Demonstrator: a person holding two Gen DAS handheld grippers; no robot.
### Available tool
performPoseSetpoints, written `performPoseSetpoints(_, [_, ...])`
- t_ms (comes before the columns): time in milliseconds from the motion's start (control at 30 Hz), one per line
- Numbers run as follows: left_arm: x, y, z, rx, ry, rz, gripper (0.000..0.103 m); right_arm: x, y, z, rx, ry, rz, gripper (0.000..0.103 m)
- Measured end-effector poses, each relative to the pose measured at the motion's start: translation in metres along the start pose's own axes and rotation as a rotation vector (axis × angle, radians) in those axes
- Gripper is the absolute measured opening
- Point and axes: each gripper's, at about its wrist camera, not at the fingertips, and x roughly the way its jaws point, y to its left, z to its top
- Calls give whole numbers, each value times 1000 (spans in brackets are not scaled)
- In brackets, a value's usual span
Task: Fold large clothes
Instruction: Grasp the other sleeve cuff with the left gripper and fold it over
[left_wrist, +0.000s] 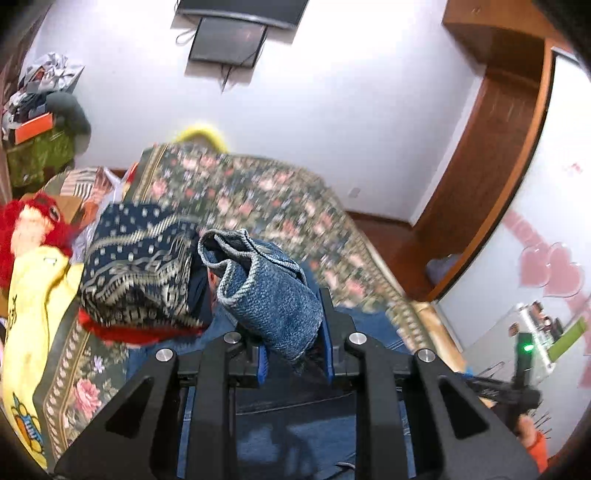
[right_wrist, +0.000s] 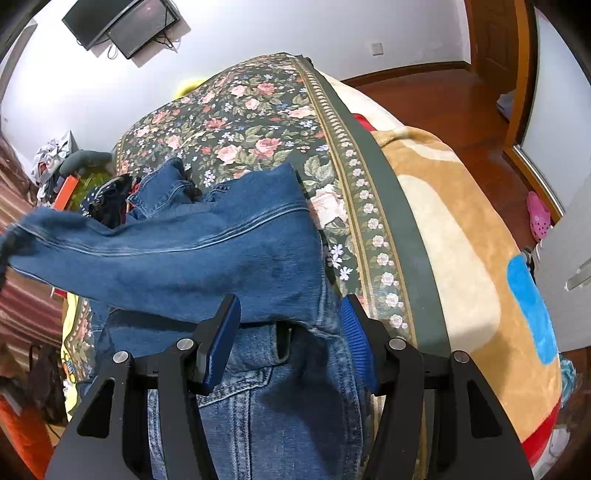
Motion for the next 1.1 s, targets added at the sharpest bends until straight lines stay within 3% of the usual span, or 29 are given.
performPoseSetpoints(167, [-4, 18, -15, 8, 29, 69, 22, 7, 6, -1, -3, 11, 12, 53])
performPoseSetpoints(367, [20, 70, -68, -69, 195, 146, 22, 18, 15, -3, -27, 39, 14, 53])
performPoseSetpoints(533, [34, 107, -109, -169, 306, 145, 25, 21, 19, -4, -35, 50, 4, 53])
performPoseSetpoints(700, [54, 124, -145, -191, 418, 174, 37, 23, 20, -4, -35, 53, -7, 53])
performPoseSetpoints(767, [57, 127, -156, -192, 447, 191, 50, 23, 20, -3, -35, 54, -11, 53])
performPoseSetpoints(800, [56, 129, -160, -196, 451, 204, 55, 23, 20, -3, -35, 54, -12, 53])
performPoseSetpoints(1000, [29, 147, -157, -258, 393, 218, 61, 29, 21, 7, -36, 63, 4, 53])
performPoseSetpoints(1100, [16, 156, -146, -258, 358, 265, 61, 33, 25, 17, -54, 57, -15, 53])
